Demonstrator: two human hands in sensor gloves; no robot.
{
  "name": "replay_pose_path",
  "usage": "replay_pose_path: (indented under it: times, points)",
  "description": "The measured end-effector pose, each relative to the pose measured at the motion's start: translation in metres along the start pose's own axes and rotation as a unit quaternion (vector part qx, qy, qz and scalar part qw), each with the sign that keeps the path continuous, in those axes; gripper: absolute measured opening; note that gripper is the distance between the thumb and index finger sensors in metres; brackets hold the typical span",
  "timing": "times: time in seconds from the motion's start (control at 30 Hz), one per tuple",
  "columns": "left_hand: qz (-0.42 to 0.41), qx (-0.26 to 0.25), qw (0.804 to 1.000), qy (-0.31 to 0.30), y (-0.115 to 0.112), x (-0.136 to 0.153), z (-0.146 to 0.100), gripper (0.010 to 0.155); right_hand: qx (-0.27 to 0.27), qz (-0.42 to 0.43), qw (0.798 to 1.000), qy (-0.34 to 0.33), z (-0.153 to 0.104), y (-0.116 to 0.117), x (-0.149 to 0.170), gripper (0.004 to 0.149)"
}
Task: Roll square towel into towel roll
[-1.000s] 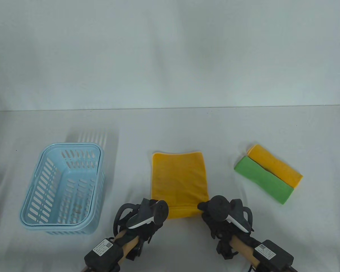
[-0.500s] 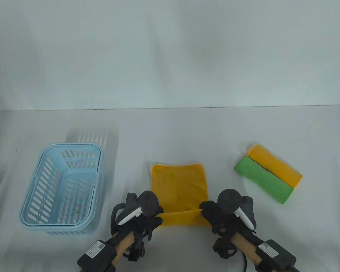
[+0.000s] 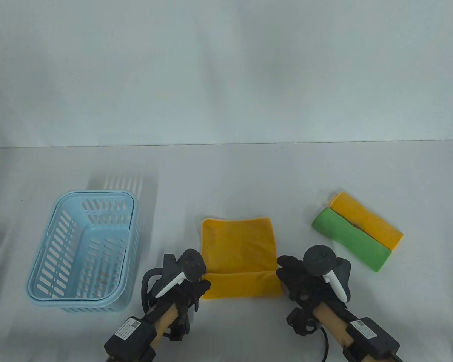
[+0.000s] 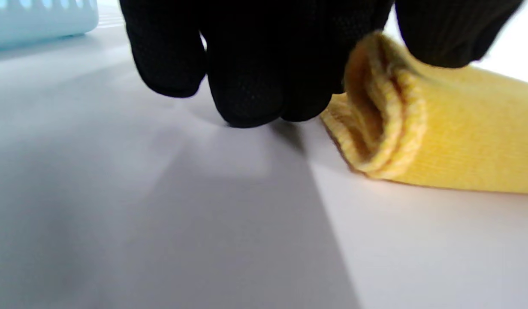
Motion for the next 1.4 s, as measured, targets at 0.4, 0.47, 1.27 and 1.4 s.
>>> replay_pose_path:
  times: [0.4,0.47,1.27,1.4]
  points:
    - [0.045,-0.073,0.996,-0.018,0.016,-0.013,-0.016,0.074,0.019,-0.030,0.997,-0.062,-0.016,-0.005,-0.021,0.061]
    - [0.058,-0.093,0.994,-0.027,0.019,-0.019,-0.022,0.076,0.019,-0.047,0.995,-0.084,-0.021,-0.003,-0.029,0.062]
    - [0.198,-0.004,0.976,-0.091,-0.027,-0.046,-0.005,0.082,-0.032,-0.296,0.947,-0.118,-0.017,0.048,-0.031,0.072]
    - [0.179,-0.001,0.980,-0.082,-0.025,-0.043,-0.003,0.071,-0.020,-0.278,0.953,-0.118,-0.016,0.045,-0.031,0.058]
Point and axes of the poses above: the tracker on the back of each hand, its own x axis roughly to the little-finger side, its own z axis roughly from the wrist to the fingertips, y = z × x, the point moved 1 cm from there along z, roughly from the wrist to the fingertips, and after that the axes turned 1 degree about z, right-handed, at the moved point
